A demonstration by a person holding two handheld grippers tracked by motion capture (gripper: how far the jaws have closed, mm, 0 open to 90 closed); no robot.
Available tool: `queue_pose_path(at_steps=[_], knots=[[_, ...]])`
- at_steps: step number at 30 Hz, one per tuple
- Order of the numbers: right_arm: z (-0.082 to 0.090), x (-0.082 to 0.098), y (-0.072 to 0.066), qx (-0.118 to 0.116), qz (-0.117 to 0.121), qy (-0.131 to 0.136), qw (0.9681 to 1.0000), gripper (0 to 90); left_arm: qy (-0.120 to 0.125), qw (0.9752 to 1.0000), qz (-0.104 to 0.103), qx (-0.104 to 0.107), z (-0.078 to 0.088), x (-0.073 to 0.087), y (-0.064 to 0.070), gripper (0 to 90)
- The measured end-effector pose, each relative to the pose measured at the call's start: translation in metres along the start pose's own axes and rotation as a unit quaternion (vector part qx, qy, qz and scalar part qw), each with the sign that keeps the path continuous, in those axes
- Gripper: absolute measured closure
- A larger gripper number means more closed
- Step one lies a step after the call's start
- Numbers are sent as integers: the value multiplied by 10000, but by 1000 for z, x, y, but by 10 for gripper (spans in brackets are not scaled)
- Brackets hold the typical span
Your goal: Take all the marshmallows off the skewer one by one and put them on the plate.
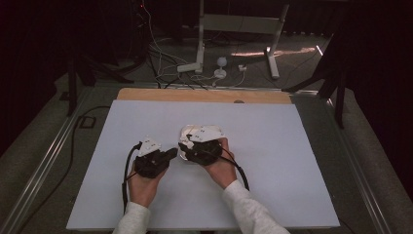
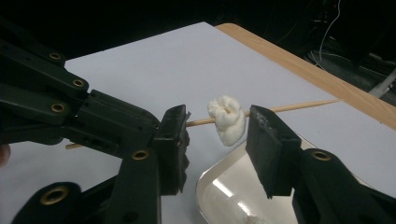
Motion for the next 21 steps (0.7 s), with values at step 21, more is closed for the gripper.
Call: queue_pose_path(at_steps=[21], knots=[[2,1,6,28,70,-33,10000,810,15,10000,-82,20,0,-1,2,900]])
Point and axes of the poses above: each handheld gripper's, and its own axes: z roughly backward along the jaws, x roughly out of its underside, y roughly to its right, the point moved 10 cm from there along -z, roughly forward along the jaws, and after that the axes turned 12 degrees about y, right-handed, at the moved point
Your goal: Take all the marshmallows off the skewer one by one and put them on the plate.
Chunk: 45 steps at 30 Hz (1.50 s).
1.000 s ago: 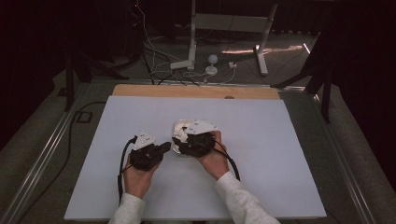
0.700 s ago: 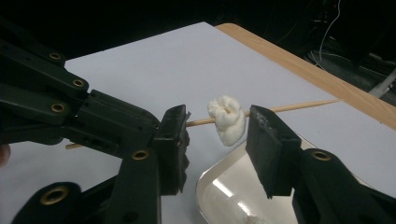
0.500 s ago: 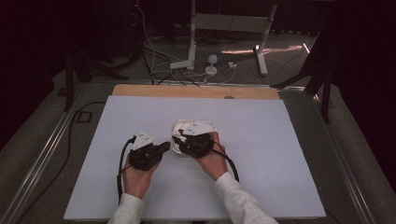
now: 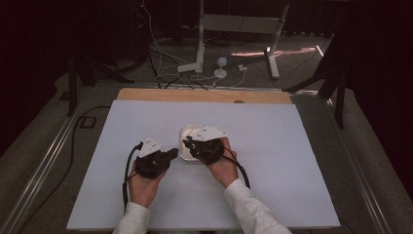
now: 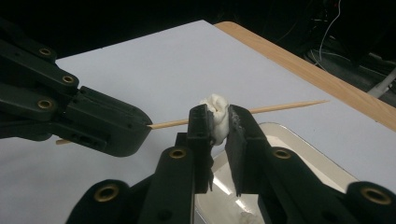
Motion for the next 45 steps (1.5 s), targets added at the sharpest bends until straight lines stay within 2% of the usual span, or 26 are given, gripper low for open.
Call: queue_pose_path(at_steps=[15,17,18,19,21,24,26,28,31,40,45], knots=[[-5,1,3,208,205,-60,9996,840,-25,9999,0,-101,1,-1,-1,900],[-5,2,13,651,386,-106,9971,849,-47,10000,-39,-40,2,0,1,900],[-4,3,20,743,253,-86,9969,850,-43,10000,-59,-27,3,-1,1,900],[-2,4,31,807,-60,-54,9967,850,-17,10000,-39,0,3,-2,2,900],[3,4,46,899,-289,-33,9955,850,-9,10000,-73,33,2,-4,5,900],[9,2,56,1032,-215,-59,9944,850,-36,9999,-119,63,0,-2,7,900],[12,3,62,1158,-202,-94,9930,850,-34,9999,-127,-1,1,-3,6,900],[13,5,69,1215,-301,-124,9921,850,-1,10000,-82,-37,3,-4,3,900],[16,7,72,1123,-429,-124,9927,848,49,10000,8,-78,5,-5,-2,900],[18,10,69,954,-362,-168,9946,838,83,9999,35,-95,6,-6,-4,900],[18,17,70,909,-434,-254,9946,832,113,9999,51,-104,6,-6,-5,900]])
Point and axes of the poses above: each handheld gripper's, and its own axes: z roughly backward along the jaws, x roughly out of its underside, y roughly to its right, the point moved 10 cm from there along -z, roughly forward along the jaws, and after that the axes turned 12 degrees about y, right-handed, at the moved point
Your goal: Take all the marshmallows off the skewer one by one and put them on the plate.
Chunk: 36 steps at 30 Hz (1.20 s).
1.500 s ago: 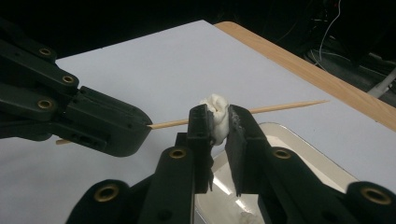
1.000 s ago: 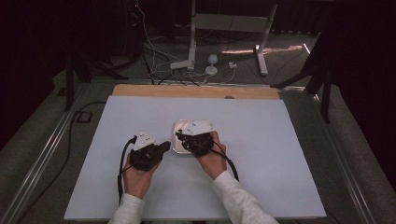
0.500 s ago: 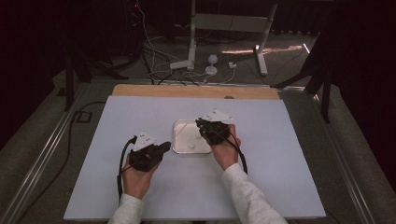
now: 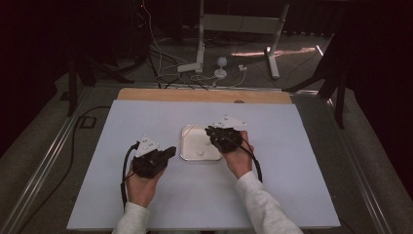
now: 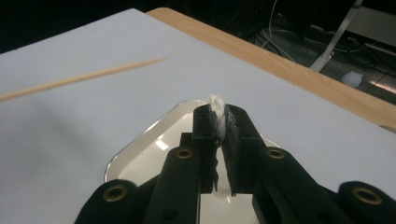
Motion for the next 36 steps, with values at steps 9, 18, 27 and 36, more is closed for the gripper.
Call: queue_pose_path(at_steps=[9,18,27,36], knots=[[-3,27,9,-91,-254,-316,9991,824,14,10000,32,-14,0,0,-1,899],[-6,50,9,-227,-410,-708,9964,809,-8,10000,90,-26,0,1,-3,899],[-9,53,8,-256,-749,-695,9944,368,30,9999,143,-40,1,0,-4,899],[8,39,4,-670,-878,-395,9931,119,103,9998,185,-36,0,-4,-2,898]])
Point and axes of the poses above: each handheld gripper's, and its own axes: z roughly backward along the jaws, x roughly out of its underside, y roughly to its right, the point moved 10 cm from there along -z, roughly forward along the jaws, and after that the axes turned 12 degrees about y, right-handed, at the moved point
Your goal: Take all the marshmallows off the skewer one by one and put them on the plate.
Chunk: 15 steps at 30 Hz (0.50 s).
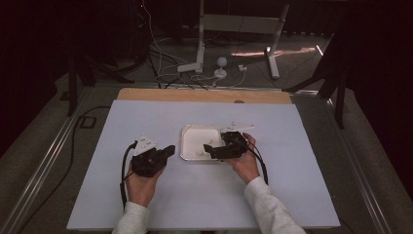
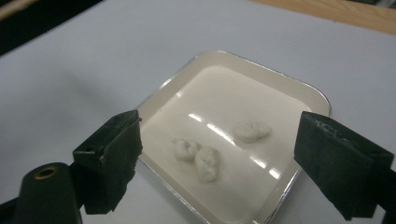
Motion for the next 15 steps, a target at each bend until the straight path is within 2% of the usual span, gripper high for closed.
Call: queue_pose_path(at_steps=[4,15], knots=[[8,-1,0,-103,-23,31,9999,13,-3,10000,4,-8,-2,-2,0,897],[37,-1,12,-18,104,247,9996,0,72,9999,101,-65,-10,-10,-1,896]])
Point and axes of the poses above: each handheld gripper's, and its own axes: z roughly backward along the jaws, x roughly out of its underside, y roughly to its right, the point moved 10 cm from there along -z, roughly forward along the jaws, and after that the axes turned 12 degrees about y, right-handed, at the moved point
